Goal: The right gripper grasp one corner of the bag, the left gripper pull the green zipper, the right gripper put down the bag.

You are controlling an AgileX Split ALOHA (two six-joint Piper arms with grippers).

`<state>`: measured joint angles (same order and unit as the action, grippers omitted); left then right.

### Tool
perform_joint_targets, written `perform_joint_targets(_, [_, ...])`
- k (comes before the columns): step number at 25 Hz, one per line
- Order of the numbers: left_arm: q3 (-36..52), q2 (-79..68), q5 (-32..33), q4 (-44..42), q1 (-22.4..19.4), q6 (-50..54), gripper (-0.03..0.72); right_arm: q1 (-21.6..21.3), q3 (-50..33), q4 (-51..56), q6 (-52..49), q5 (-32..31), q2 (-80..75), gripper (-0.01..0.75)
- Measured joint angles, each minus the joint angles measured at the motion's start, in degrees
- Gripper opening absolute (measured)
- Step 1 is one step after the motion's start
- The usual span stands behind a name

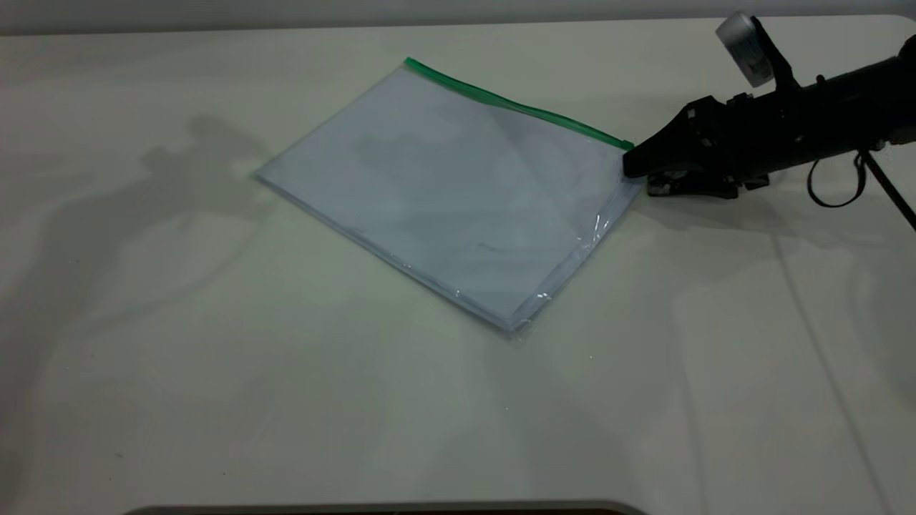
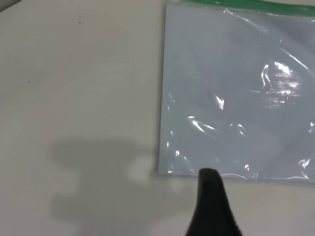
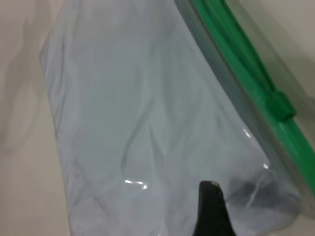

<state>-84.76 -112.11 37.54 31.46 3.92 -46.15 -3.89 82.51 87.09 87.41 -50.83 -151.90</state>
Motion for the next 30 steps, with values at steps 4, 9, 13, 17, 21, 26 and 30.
perform_joint_targets(4, [0.00,0.00,-0.02,0.00,0.00,0.00,0.581,1.50,0.00,2.44,1.41,-0.38,-0.02,0.544])
perform_joint_targets(9, [0.00,0.00,-0.07,0.00,0.00,0.00,0.581,1.69,0.00,3.75,2.79,-0.87,-0.20,0.340])
perform_joint_targets(13, [0.00,0.00,-0.12,0.00,0.00,-0.79,0.581,1.69,0.13,3.75,3.84,-4.53,-0.25,0.046])
perform_joint_targets(17, [-0.10,-0.68,-0.07,0.06,0.13,-4.41,0.581,1.93,3.71,-0.50,3.99,-10.59,-0.44,0.032])
perform_joint_targets(21, [-0.10,-3.26,-0.07,0.28,1.46,-7.96,0.581,4.56,11.79,-10.63,-1.83,-13.34,-0.46,0.032])
perform_joint_targets(26, [-0.10,-5.85,-0.23,2.39,4.43,-12.74,0.581,10.51,21.92,-21.79,-9.93,-14.26,-0.46,0.032])
perform_joint_targets(30, [-0.78,-6.89,-0.08,4.21,6.05,-15.50,0.581,15.54,28.09,-28.28,-14.15,-14.66,-0.51,0.032])
